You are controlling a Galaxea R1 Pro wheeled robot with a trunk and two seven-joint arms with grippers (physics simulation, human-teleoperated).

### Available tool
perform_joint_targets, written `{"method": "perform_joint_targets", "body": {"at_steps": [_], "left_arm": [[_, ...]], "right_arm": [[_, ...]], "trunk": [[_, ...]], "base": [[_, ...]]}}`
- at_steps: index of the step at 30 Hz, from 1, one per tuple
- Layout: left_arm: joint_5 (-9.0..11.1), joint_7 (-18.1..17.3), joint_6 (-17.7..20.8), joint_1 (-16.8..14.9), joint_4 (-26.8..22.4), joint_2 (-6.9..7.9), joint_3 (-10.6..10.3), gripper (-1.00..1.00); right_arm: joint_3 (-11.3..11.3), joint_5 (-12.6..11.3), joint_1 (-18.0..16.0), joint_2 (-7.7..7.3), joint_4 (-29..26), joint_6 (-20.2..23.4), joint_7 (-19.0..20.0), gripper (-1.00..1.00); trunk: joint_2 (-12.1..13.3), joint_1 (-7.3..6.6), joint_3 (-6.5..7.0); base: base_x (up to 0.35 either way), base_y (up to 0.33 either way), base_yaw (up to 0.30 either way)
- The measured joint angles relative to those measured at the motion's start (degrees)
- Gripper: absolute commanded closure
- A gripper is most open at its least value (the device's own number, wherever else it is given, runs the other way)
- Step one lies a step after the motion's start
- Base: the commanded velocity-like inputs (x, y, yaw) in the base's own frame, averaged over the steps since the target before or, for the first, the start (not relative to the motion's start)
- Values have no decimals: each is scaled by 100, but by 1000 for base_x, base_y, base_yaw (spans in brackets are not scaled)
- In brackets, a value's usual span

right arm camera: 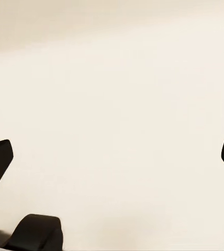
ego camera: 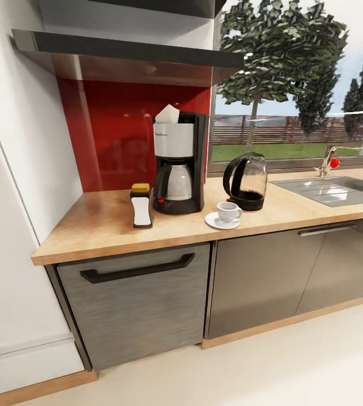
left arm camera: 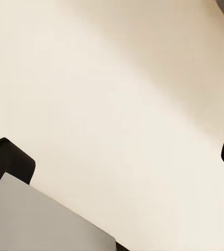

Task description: Set up a coffee station on the kitchen countertop: keep the coffee maker on the countertop, move the bottle of coffee from the kitchen shelf to the counter next to the coffee maker, place a paper coffee filter on top of the coffee maker, put the saucer next to the coffee maker with the coffee cup on the saucer, and place the electric kettle next to the coffee maker.

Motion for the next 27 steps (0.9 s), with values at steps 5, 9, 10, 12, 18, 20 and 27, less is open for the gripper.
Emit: {"method": "perform_joint_targets", "body": {"at_steps": [5,9,10,12,18,20,27], "left_arm": [[0,0,0,0,0,0,0,-100],[0,1,2,0,0,-1,0,-100],[0,1,2,0,0,-1,0,-100],[0,1,2,1,-1,-1,0,-100],[1,0,1,2,-2,0,0,-100],[1,0,1,2,-2,0,0,-100],[1,0,1,2,-2,0,0,-100]], "right_arm": [[-3,-11,2,5,-5,11,-5,-100],[0,-11,1,6,-6,6,-8,-100],[1,-11,2,9,-3,6,-10,-100],[0,-9,1,12,0,1,-13,-100],[0,-10,0,14,0,0,-18,-100],[0,-10,0,15,1,0,-20,-100],[1,-10,1,16,3,1,-23,-100]], "trunk": [[0,0,0],[0,-1,0],[0,-2,0],[0,-2,0],[0,-1,0],[0,0,0],[0,0,0]], "base": [[0,0,0],[126,-166,0],[173,-218,49],[183,-229,148],[96,-112,222],[25,-29,256],[7,-8,265]]}}
